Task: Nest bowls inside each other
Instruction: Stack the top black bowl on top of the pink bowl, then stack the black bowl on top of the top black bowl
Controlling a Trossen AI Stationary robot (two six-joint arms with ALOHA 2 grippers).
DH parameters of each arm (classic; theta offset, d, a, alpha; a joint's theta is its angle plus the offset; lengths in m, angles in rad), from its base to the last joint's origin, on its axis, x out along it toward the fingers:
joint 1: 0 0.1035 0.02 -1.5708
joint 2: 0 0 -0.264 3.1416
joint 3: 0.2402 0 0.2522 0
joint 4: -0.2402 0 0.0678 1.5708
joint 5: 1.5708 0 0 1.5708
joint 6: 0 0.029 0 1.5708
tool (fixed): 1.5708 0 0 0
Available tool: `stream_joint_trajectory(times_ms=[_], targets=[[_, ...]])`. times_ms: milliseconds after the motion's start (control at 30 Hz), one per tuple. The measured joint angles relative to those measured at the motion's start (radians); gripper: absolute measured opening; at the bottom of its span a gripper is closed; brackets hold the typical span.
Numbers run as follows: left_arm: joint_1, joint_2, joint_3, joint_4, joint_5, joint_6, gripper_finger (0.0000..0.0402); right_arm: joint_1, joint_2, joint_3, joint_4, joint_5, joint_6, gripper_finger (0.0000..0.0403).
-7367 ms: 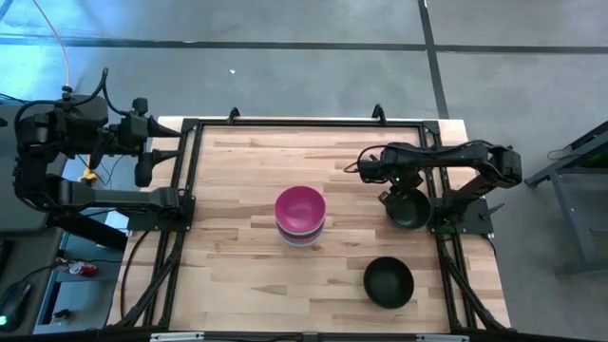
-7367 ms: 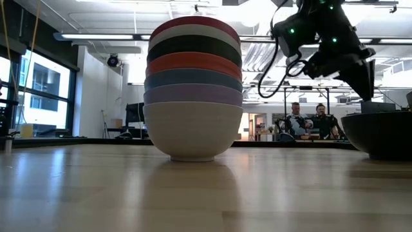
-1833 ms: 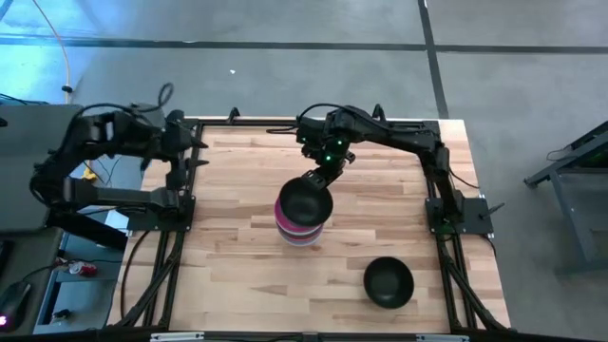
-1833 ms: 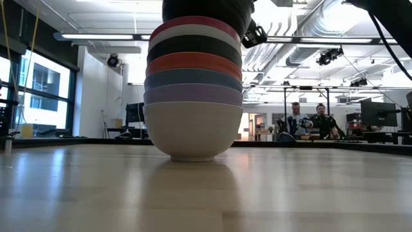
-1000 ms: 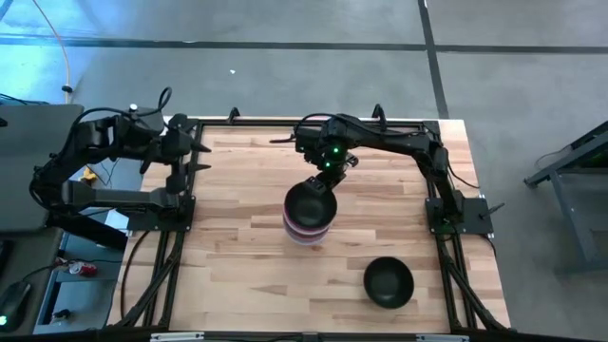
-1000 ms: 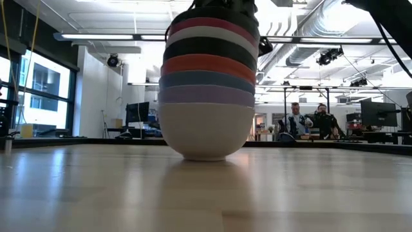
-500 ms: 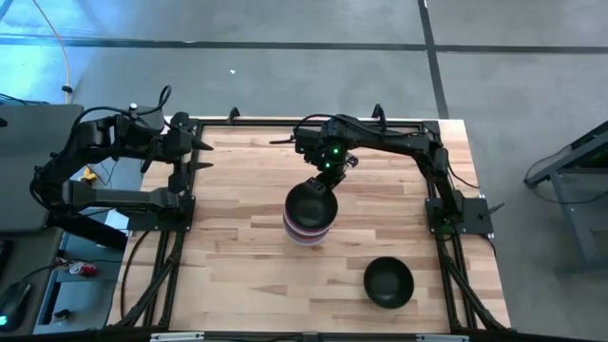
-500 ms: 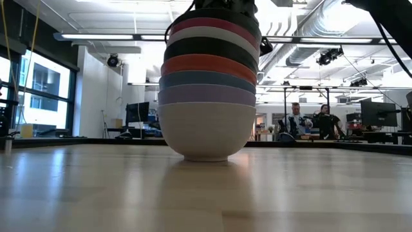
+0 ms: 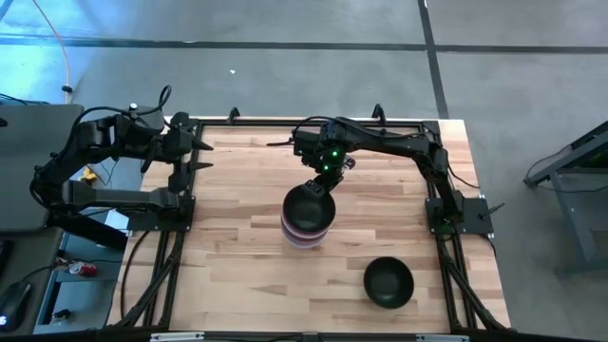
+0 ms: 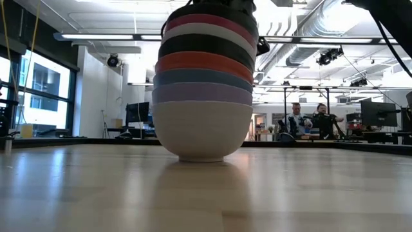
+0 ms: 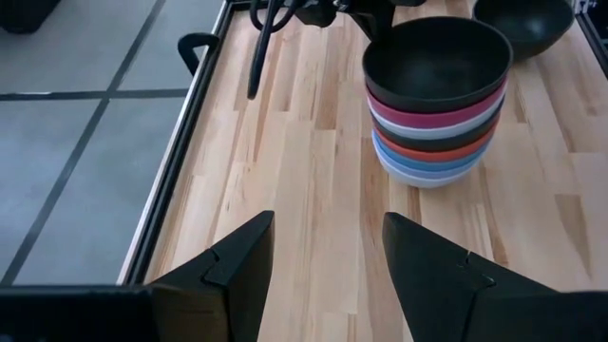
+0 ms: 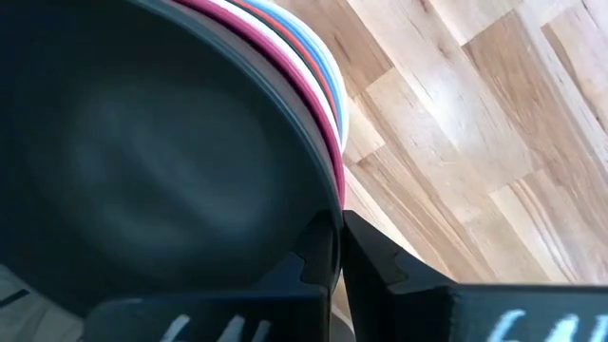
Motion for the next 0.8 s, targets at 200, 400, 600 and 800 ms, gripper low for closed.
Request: stream_joint_trajectory(times_ms=[200, 400, 600, 800], targets=[[0.000, 0.000, 0.000, 0.000, 0.000, -0.001, 0.0186, 0.000, 0.000, 0.000, -0.001, -0.002, -0.010, 0.0000], [0.000, 0.000, 0.000, 0.000, 0.000, -0.001, 0.0186, 0.000, 0.000, 0.000, 0.003, -0.009, -0.011, 0.0000], [0.000, 0.000, 0.000, -0.001, 0.000, -0.001, 0.0186, 0.000, 0.000, 0.000, 0.067, -0.068, -0.025, 0.0021], [0.000, 0.000, 0.000, -0.004, 0.000, -0.001, 0.0186, -0.001, -0.001, 0.000, 0.076, -0.078, -0.018, 0.0072]])
